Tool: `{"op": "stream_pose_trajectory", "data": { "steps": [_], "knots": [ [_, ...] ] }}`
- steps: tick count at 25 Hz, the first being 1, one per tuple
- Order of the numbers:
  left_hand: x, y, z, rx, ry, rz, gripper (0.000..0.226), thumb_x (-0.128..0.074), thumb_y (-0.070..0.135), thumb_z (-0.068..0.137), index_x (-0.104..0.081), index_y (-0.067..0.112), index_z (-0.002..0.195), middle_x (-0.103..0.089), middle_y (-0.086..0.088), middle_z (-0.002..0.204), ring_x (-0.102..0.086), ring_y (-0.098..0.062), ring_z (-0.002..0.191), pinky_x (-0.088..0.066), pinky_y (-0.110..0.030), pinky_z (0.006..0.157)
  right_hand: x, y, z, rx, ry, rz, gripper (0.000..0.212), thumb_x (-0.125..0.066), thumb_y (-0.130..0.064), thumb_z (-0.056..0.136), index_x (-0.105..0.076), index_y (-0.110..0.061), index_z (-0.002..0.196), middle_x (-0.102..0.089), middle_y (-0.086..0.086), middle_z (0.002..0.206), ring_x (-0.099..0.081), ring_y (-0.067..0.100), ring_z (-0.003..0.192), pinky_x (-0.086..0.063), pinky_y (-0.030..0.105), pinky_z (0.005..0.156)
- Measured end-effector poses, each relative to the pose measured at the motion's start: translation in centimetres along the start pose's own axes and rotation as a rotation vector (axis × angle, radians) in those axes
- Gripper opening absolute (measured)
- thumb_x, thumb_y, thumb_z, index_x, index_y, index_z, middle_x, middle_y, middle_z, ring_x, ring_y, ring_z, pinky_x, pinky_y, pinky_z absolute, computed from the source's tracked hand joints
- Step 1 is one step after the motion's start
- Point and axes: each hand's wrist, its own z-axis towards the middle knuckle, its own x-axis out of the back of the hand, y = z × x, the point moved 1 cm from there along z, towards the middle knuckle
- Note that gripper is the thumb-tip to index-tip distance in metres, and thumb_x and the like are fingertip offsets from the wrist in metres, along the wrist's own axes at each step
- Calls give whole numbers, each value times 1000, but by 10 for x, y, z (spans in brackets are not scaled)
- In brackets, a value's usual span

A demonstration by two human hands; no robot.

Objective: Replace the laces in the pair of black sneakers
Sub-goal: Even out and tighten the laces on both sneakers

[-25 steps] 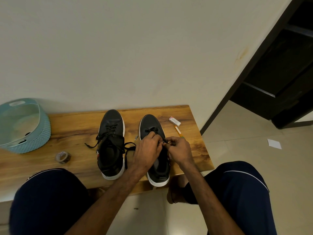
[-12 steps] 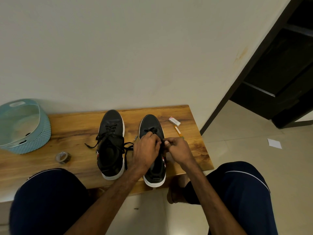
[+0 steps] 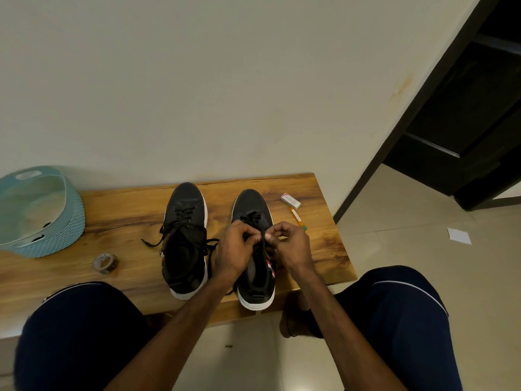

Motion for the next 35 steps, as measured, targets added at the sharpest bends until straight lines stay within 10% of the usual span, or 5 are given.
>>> {"op": "stream_pose_trajectory", "data": {
  "steps": [6, 12, 19, 26, 35],
  "knots": [
    [11, 2, 2, -72, -26, 68, 21, -77, 34, 82, -64, 32, 98, -61, 13, 93, -59, -4, 85, -51, -28, 73, -9, 1, -2, 41, 38, -106, 14, -55, -3, 91, -60, -16, 89, -66, -4, 84, -64, 15, 80, -55, 40, 72],
    [14, -5, -5, -100, -14, 170, 35, -75, 38, 82, -58, 29, 111, -54, 15, 100, -54, -5, 89, -53, -30, 77, 1, -4, -8, -288, -67, 476, 21, -39, -20, 107, -57, -9, 106, -72, 9, 87, -68, 14, 65, -57, 27, 61],
    [17, -5, -11, -126, -75, 150, 43, -74, 35, 84, -55, 27, 121, -58, 11, 116, -56, -7, 102, -52, -28, 82, -11, -3, -10, -217, 81, 452, 4, -71, -10, 90, -72, -10, 93, -75, 7, 83, -69, 17, 78, -58, 30, 74],
    [69, -21, -12, 72, 425, -120, 25, -53, 3, 96, -51, 9, 119, -58, -3, 106, -58, -17, 95, -51, -35, 81, 14, -39, -17, -183, 284, 774, 14, -62, -4, 94, -72, -13, 91, -76, -3, 87, -69, 11, 89, -54, 29, 84],
    [43, -8, -29, 2, -190, 1097, 25, -43, 35, 102, -62, 22, 95, -67, 0, 98, -60, -21, 98, -32, -40, 102, 79, -96, -33, 121, 168, 1055, 13, -59, -14, 94, -61, -12, 82, -73, 10, 91, -64, 19, 75, -56, 34, 75]
  ]
}}
